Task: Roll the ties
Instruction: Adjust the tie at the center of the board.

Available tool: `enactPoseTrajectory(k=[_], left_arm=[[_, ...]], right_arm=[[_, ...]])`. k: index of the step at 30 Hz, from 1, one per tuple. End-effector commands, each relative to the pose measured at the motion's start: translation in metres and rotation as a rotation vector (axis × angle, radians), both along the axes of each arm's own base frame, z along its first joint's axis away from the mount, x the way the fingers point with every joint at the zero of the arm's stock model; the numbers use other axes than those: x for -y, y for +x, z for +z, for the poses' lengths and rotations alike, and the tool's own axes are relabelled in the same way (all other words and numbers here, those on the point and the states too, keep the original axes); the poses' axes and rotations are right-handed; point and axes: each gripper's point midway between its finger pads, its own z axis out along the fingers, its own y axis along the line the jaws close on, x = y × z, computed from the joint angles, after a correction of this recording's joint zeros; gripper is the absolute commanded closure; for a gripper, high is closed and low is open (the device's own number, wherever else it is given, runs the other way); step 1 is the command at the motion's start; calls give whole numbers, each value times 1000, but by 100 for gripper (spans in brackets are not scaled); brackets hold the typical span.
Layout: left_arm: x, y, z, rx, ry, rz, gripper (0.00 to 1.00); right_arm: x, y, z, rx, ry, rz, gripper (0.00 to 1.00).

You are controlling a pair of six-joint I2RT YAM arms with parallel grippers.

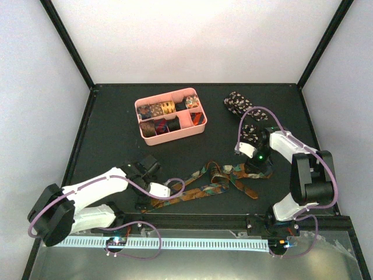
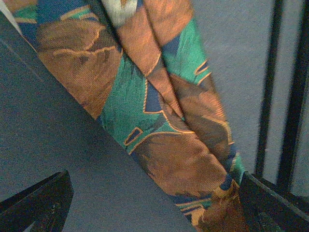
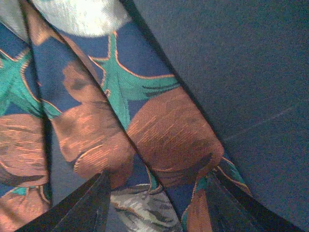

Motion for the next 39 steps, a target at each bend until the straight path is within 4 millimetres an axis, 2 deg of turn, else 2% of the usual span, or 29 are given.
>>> enactPoseTrajectory(k=[1, 5, 12, 17, 22, 24, 27, 30, 34, 39], left_arm=[[-25, 41, -12, 218, 157, 71, 4], [-42, 74, -10, 305, 175, 148, 5], [-89, 144, 15, 449, 172, 325, 6], [-120, 165, 20, 462, 207, 382, 6], [-154, 184, 20, 484, 276, 470, 7], [-153, 184, 23, 475, 259, 489, 7], [-127, 178, 37, 443, 102, 491, 4], [-106, 172, 56, 434, -20, 486, 1], [-94, 171, 71, 465, -103, 481, 1], [-84, 169, 84, 506, -177, 480, 1]], right_arm=[[14, 3, -18, 8, -66, 0, 45], [27, 2, -27, -14, -99, -14, 47], [45, 8, -31, -5, -142, -38, 48], [59, 13, -29, 10, -177, -58, 49], [60, 18, -10, 67, -164, -75, 48], [49, 15, 5, 68, -100, -83, 43], [26, 5, 29, 72, 24, -79, 37], [3, -6, 46, 90, 99, -48, 37], [-16, -23, 46, 65, 124, -1, 41], [-19, -34, 18, 14, 73, 2, 43]])
